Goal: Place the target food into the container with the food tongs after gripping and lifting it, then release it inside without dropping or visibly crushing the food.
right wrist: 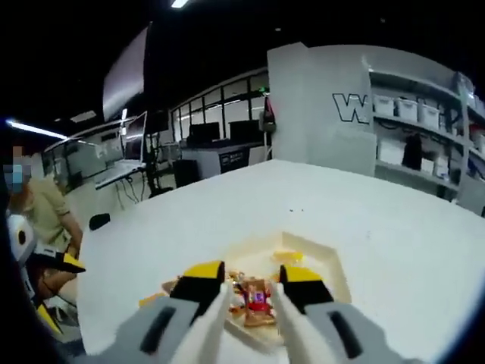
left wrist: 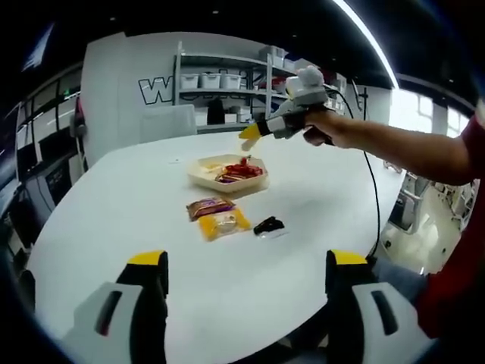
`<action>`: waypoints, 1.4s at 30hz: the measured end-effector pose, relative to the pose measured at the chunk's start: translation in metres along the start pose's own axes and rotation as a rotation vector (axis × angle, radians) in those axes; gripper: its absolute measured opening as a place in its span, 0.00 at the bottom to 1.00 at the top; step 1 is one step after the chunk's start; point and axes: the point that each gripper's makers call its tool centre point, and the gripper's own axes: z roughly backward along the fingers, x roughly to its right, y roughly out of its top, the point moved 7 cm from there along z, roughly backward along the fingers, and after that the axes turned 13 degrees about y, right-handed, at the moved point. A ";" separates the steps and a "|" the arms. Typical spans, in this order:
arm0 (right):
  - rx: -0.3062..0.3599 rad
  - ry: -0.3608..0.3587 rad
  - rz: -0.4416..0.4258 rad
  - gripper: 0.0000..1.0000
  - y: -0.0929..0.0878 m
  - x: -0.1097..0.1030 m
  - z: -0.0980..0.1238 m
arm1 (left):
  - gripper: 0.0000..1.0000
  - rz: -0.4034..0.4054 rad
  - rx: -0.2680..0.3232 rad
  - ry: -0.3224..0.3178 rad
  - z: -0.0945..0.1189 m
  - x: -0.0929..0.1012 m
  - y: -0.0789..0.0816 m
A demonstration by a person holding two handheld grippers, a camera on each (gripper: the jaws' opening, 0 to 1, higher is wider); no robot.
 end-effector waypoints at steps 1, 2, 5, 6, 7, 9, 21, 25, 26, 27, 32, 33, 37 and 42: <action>-0.013 -0.023 0.044 0.24 -0.002 0.000 0.001 | 0.83 0.001 -0.001 0.000 0.000 0.000 0.000; -0.007 -0.008 -0.002 0.24 -0.003 -0.003 0.000 | 0.83 0.003 0.000 0.000 0.000 0.000 -0.001; 0.023 0.002 -0.059 0.24 -0.004 0.000 0.002 | 0.83 0.002 -0.002 -0.001 0.001 0.000 -0.001; 0.024 -0.001 -0.064 0.24 -0.004 0.002 0.003 | 0.83 -0.001 -0.002 0.001 0.001 0.000 -0.001; 0.027 0.001 -0.078 0.23 -0.004 0.002 0.004 | 0.83 0.000 -0.002 0.002 0.001 0.000 -0.001; 0.036 0.003 -0.086 0.24 -0.003 0.001 0.006 | 0.83 0.003 -0.002 0.001 0.002 0.000 0.000; 0.043 0.005 -0.098 0.23 -0.002 -0.002 0.011 | 0.83 -0.007 0.004 0.001 0.003 0.001 0.002; 0.044 0.013 -0.103 0.23 -0.002 -0.006 0.013 | 0.83 -0.012 0.004 0.000 0.004 0.002 0.002; 0.043 0.016 -0.105 0.23 -0.003 -0.007 0.013 | 0.83 -0.012 0.005 0.000 0.004 0.002 0.002; 0.044 0.019 -0.106 0.23 -0.004 -0.009 0.014 | 0.83 -0.011 0.005 -0.001 0.005 0.002 0.002; 0.041 0.027 -0.111 0.23 -0.007 -0.014 0.015 | 0.82 -0.015 0.005 -0.001 0.006 0.002 0.002; 0.038 0.031 -0.115 0.23 -0.009 -0.017 0.016 | 0.82 -0.014 0.006 -0.002 0.006 0.003 0.002; 0.031 0.034 -0.122 0.23 -0.014 -0.018 0.016 | 0.82 -0.016 0.005 -0.003 0.006 0.004 0.001; 0.025 0.040 -0.136 0.24 -0.020 -0.020 0.020 | 0.82 -0.017 0.004 -0.006 0.007 0.004 0.000</action>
